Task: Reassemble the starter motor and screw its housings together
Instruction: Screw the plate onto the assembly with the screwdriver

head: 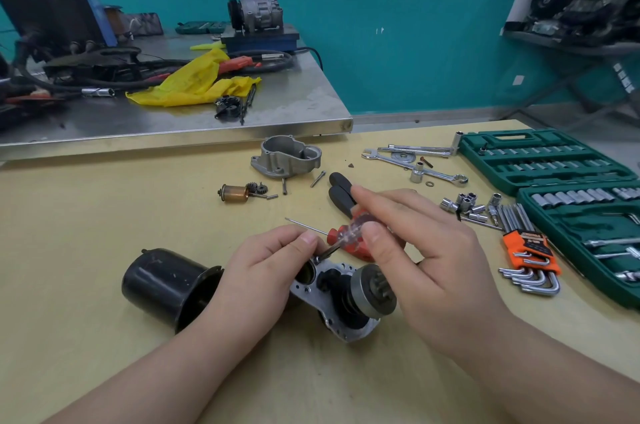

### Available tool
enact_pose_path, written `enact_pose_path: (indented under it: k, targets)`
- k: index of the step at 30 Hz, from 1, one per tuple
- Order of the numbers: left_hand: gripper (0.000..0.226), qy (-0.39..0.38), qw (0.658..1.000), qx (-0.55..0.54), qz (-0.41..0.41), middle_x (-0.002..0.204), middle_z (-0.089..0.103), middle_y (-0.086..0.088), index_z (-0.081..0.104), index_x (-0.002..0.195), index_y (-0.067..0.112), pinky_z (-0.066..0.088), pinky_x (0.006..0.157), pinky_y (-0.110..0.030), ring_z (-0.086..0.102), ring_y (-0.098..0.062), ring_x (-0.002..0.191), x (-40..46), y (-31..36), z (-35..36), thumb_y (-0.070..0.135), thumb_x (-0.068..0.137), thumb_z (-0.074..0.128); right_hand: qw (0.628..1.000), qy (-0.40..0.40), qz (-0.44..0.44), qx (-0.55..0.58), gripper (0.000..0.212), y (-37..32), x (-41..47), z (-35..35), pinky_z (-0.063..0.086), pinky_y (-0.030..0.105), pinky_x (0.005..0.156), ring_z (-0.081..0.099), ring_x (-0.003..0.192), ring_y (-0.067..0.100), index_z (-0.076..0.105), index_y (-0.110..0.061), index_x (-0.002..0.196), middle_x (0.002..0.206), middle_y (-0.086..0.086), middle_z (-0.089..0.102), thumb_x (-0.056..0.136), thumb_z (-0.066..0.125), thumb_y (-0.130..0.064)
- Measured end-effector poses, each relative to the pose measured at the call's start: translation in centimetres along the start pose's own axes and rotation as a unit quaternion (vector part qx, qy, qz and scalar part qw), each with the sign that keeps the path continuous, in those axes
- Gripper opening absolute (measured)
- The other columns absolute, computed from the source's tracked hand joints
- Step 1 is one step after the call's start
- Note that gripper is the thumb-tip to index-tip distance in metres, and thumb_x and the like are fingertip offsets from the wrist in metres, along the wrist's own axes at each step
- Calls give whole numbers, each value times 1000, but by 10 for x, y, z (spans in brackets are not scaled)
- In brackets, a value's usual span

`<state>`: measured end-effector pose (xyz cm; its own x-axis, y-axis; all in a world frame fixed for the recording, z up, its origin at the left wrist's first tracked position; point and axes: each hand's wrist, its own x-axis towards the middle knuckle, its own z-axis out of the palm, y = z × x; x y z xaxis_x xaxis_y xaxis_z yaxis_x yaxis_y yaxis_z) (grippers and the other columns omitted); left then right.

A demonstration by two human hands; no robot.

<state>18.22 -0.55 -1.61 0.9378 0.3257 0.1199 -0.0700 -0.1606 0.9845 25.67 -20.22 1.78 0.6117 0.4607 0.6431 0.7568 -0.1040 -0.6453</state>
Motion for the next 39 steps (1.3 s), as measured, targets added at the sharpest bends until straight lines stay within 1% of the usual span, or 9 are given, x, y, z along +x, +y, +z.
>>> enact_pose_path:
  k: [4,9,14,19,24,27,29,34,39]
  targets:
    - [32,3,1000,-1,0,80,72,1,78,84,18,49,77,-38,67,-14,79,1,0,1,40,96,57,1000,18,8,17,26,0,1,1,45,14,79,67,95,15,77,-30,124,96,-13,68,99,69,-37]
    - [34,1,1000,14,2,78,73,-1,78,88,18,51,74,-39,67,-14,76,0,-1,0,43,97,57,1000,-17,-5,-1,35,3,-1,-1,46,17,98,63,123,12,68,-21,139,123,-13,66,107,56,-24]
    - [34,7,1000,19,1,81,73,0,79,90,17,51,78,-40,68,-15,79,1,-1,0,42,97,56,1000,11,6,20,31,2,2,0,47,12,79,67,98,12,74,-28,129,99,-14,68,99,65,-34]
    - [43,6,1000,13,4,87,74,-15,78,93,15,52,80,-49,68,-25,82,-1,-2,-1,54,92,58,999,-31,18,6,40,3,1,0,42,9,96,61,124,9,64,-24,144,123,-17,64,105,57,-23]
    - [39,16,1000,23,6,86,73,-12,78,93,16,52,79,-49,69,-24,81,0,-1,0,49,94,58,1000,2,25,10,34,0,3,0,43,7,80,65,97,4,73,-32,130,98,-18,67,96,69,-35]
    - [42,14,1000,16,8,89,73,-16,77,93,15,54,80,-57,70,-36,85,0,0,0,53,92,59,1000,-2,19,22,36,0,1,1,43,6,86,66,105,1,71,-24,135,112,-18,67,101,63,-34]
    - [46,11,1000,18,11,88,72,-18,77,93,15,53,78,-50,69,-28,80,-2,0,0,57,89,58,999,-21,25,27,38,1,0,0,44,7,90,65,115,3,66,-24,142,117,-20,68,104,60,-25]
    - [34,21,1000,20,2,86,73,-15,77,89,15,52,78,-45,68,-22,79,-1,2,1,42,95,57,998,12,41,40,30,-1,1,1,45,8,75,67,92,8,75,-35,125,94,-16,71,95,72,-33]
    - [39,5,1000,6,8,83,73,-10,77,87,18,52,74,-40,68,-17,77,-3,2,1,53,90,60,999,3,5,38,37,-1,-3,3,48,11,89,66,114,3,67,-22,139,119,-16,69,102,60,-17]
